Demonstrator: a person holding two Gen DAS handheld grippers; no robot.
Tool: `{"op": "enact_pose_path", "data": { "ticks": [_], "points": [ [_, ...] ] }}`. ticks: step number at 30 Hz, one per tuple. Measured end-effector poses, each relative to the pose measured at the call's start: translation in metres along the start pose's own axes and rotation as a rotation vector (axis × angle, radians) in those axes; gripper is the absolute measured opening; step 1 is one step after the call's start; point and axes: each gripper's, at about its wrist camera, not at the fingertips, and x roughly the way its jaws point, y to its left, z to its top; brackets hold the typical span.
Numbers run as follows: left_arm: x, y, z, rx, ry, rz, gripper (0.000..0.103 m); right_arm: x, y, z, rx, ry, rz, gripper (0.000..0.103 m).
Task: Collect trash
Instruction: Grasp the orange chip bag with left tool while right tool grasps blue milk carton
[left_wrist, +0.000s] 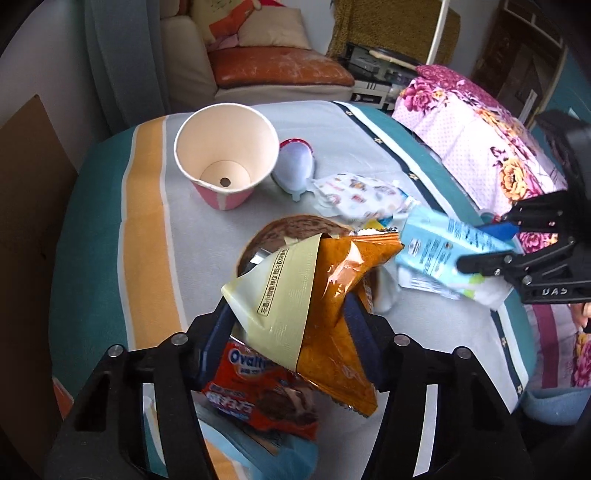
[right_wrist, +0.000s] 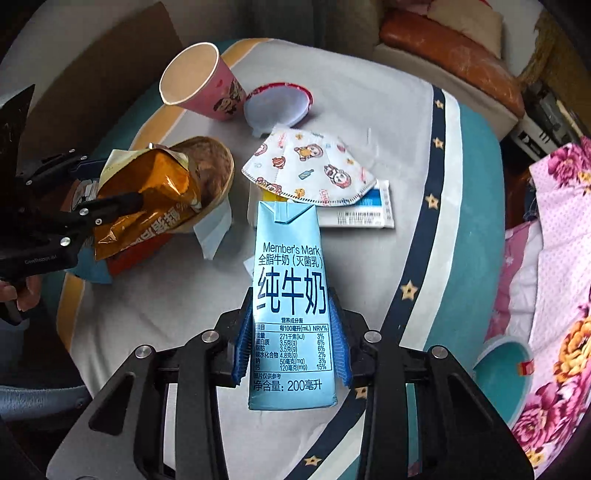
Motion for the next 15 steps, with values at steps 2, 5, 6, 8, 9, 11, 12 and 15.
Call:
{"op": "enact_pose_path", "data": {
  "ticks": [2, 5, 6, 8, 9, 11, 12, 15],
  "points": [
    [-0.007, -0.005, -0.003, 0.005, -0.010, -0.022, 0.061, 0.004, -0.001, -0.011, 0.012, 0.022, 0.017, 0.035],
    [-0.011, -0.012, -0.008, 0.010, -0.003, -0.054, 0.061, 0.013, -0.001, -0.016, 0.018, 0.043, 0.027, 0.036],
    [-0.009, -0.014, -0.011, 0.011, 0.006, -0.056, 0.061, 0.016, 0.001, -0.015, 0.016, 0.044, 0.027, 0.038],
    [-0.005, -0.017, -0.016, 0.008, 0.026, -0.046, 0.061, 0.022, 0.003, -0.011, 0.005, 0.039, 0.018, 0.045],
    [-0.002, -0.017, -0.017, -0.001, 0.038, -0.047, 0.061, 0.025, 0.003, -0.008, 0.004, 0.036, 0.016, 0.050],
    [0.002, -0.019, -0.018, -0.004, 0.049, -0.029, 0.062, 0.030, 0.004, -0.003, 0.001, 0.030, 0.016, 0.052],
    [0.004, -0.021, -0.018, -0.003, 0.058, -0.017, 0.062, 0.032, 0.003, -0.001, 0.001, 0.023, 0.015, 0.052],
    [0.008, -0.024, -0.018, -0.006, 0.077, 0.002, 0.063, 0.030, -0.002, -0.004, 0.020, -0.001, 0.028, 0.034]
  ]
}}
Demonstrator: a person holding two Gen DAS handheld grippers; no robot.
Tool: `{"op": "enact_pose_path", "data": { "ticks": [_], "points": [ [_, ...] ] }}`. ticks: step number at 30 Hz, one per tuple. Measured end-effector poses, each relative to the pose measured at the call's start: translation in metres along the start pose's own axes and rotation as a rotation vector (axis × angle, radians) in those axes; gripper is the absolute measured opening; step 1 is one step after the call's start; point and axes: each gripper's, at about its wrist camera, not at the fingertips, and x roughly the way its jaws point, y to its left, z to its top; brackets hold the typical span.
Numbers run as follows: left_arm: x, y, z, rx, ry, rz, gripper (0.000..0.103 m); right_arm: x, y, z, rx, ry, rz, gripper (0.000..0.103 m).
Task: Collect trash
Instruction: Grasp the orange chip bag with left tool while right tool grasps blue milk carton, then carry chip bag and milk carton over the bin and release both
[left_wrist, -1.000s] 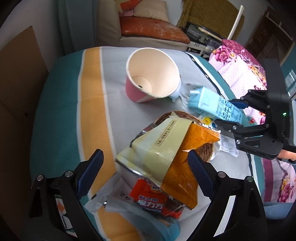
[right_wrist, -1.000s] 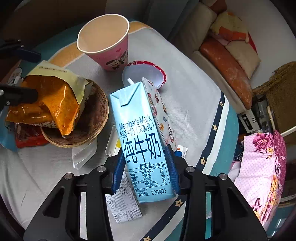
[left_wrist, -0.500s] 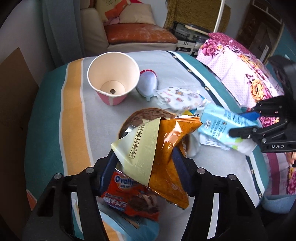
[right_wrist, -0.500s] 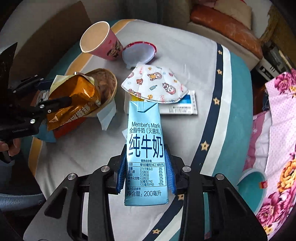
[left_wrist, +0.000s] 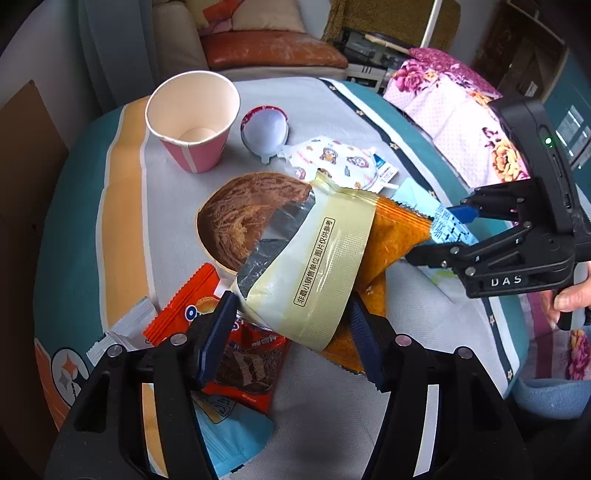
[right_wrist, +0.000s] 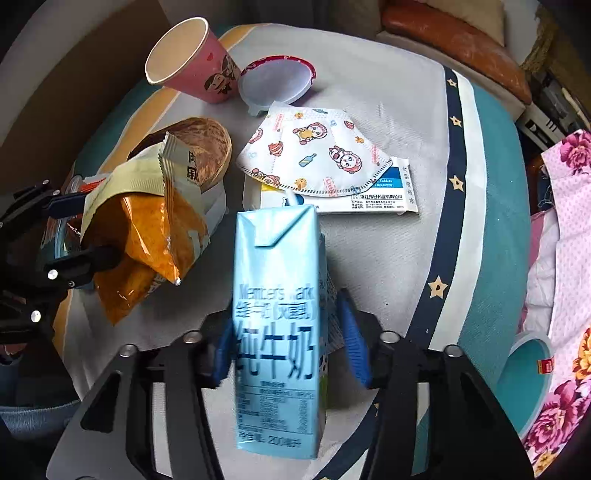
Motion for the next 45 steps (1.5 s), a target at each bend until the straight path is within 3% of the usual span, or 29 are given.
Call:
{"op": "enact_pose_path", "data": {
  "ticks": [4, 6, 11, 23, 32, 37, 45],
  "points": [
    [0.000, -0.005, 0.001, -0.013, -0.009, 0.027, 0.062, -0.016, -0.012, -0.011, 0.049, -0.042, 0.017, 0.034],
    [-0.005, -0.009, -0.001, -0.016, -0.021, 0.023, 0.048, -0.025, -0.019, -0.019, 0.073, -0.059, 0.023, 0.034],
    [-0.020, -0.021, -0.003, -0.046, -0.059, 0.022, 0.038, -0.048, -0.037, -0.037, 0.137, -0.116, 0.041, 0.034],
    [-0.042, -0.080, 0.008, -0.011, -0.092, -0.032, 0.038, -0.108, -0.091, -0.080, 0.281, -0.272, 0.052, 0.034],
    [-0.013, -0.177, 0.042, 0.123, -0.061, -0.136, 0.038, -0.162, -0.181, -0.152, 0.494, -0.395, -0.051, 0.034],
    [0.014, -0.241, 0.061, 0.209, -0.024, -0.190, 0.038, -0.176, -0.220, -0.191, 0.575, -0.417, -0.108, 0.034],
    [0.061, -0.326, 0.073, 0.308, 0.057, -0.221, 0.038, -0.181, -0.265, -0.233, 0.665, -0.436, -0.119, 0.034]
  ]
}}
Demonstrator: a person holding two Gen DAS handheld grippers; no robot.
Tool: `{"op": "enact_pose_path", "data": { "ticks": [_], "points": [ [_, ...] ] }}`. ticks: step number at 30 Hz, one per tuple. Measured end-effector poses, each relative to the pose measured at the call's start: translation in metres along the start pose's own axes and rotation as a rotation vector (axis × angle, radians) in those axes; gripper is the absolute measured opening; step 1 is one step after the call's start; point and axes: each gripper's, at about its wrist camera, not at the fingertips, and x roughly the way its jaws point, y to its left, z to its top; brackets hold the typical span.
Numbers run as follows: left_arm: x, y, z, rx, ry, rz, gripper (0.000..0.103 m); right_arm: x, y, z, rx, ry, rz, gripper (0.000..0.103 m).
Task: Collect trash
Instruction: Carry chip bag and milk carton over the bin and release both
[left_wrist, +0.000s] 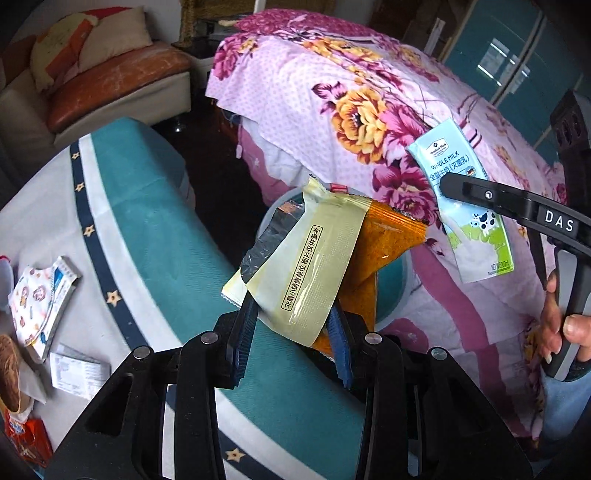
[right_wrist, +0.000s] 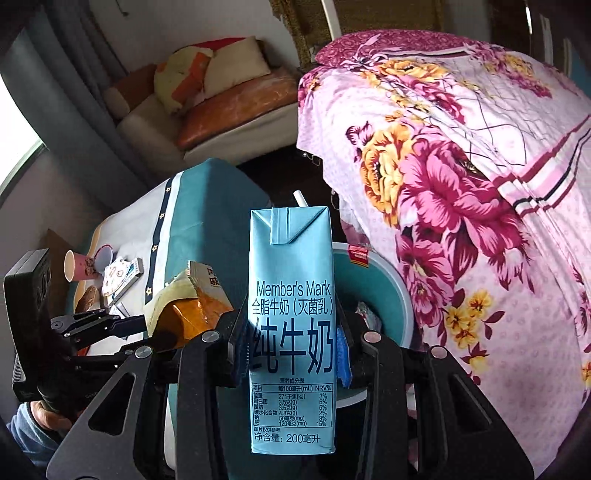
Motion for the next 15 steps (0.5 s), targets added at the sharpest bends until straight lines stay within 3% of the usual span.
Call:
{"op": "enact_pose_path", "data": {
  "ticks": [9, 12, 14, 15],
  "points": [
    [0.037, -0.030, 0.019, 0.032, 0.052, -0.022, 0.043, 0.003, -0.028, 0.001, 0.031, 0.005, -0.025, 0.034],
    [0.043, -0.027, 0.022, 0.011, 0.054, -0.021, 0.057, 0.005, -0.032, 0.002, 0.036, 0.010, -0.028, 0.034],
    [0.044, -0.023, 0.024, -0.011, 0.052, -0.023, 0.077, 0.008, -0.033, 0.003, 0.037, 0.014, -0.028, 0.034],
    [0.044, -0.020, 0.023, -0.022, 0.043, -0.021, 0.080, 0.009, -0.033, 0.004, 0.037, 0.015, -0.028, 0.034]
  ]
}}
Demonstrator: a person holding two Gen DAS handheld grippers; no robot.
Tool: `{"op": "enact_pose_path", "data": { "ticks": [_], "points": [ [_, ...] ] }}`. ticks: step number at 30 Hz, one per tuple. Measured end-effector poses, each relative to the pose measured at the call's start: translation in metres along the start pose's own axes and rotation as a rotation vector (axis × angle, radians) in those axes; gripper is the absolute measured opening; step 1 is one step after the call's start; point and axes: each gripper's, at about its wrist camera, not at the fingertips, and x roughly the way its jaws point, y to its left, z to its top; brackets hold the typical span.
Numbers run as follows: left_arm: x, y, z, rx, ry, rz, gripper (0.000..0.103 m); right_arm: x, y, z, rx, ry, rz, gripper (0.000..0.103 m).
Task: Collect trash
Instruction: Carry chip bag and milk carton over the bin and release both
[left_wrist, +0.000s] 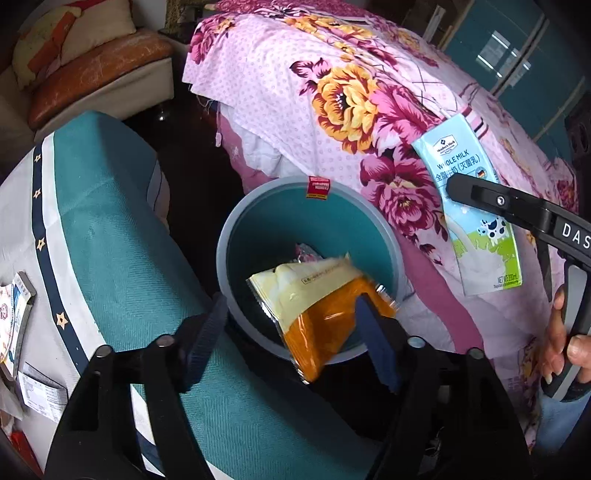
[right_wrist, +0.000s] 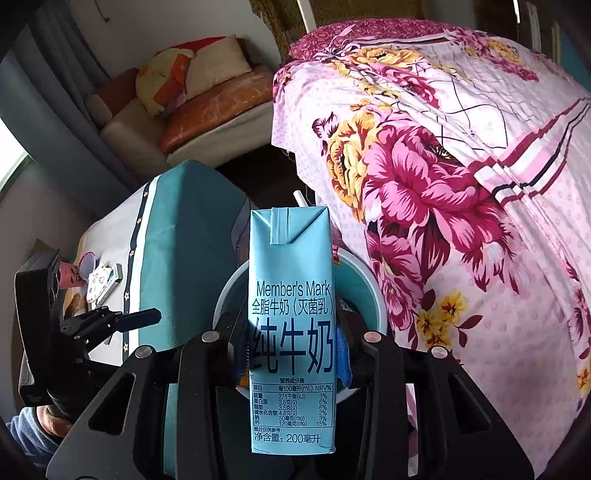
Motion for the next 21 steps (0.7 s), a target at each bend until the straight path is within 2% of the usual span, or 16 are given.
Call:
{"op": "enact_pose_path", "data": {
  "ticks": [1, 8, 20, 21],
  "points": [
    [-0.001, 0.002, 0.000, -0.008, -0.009, 0.006, 0.085, 0.001, 0.000, 0.000, -0.001, 0.001, -0.001, 0.034],
    [-0.010, 0.019, -0.007, -0.038, -0.016, 0.039, 0.093, 0.009, 0.010, 0.004, -0.022, 0.020, -0.005, 0.034],
    [-0.023, 0.048, -0.024, -0.084, -0.032, 0.099, 0.094, 0.032, 0.038, 0.004, -0.067, 0.074, -0.024, 0.035],
    [-0.023, 0.050, -0.025, -0.086, -0.032, 0.098, 0.094, 0.033, 0.040, 0.005, -0.066, 0.079, -0.024, 0.043]
  ]
}}
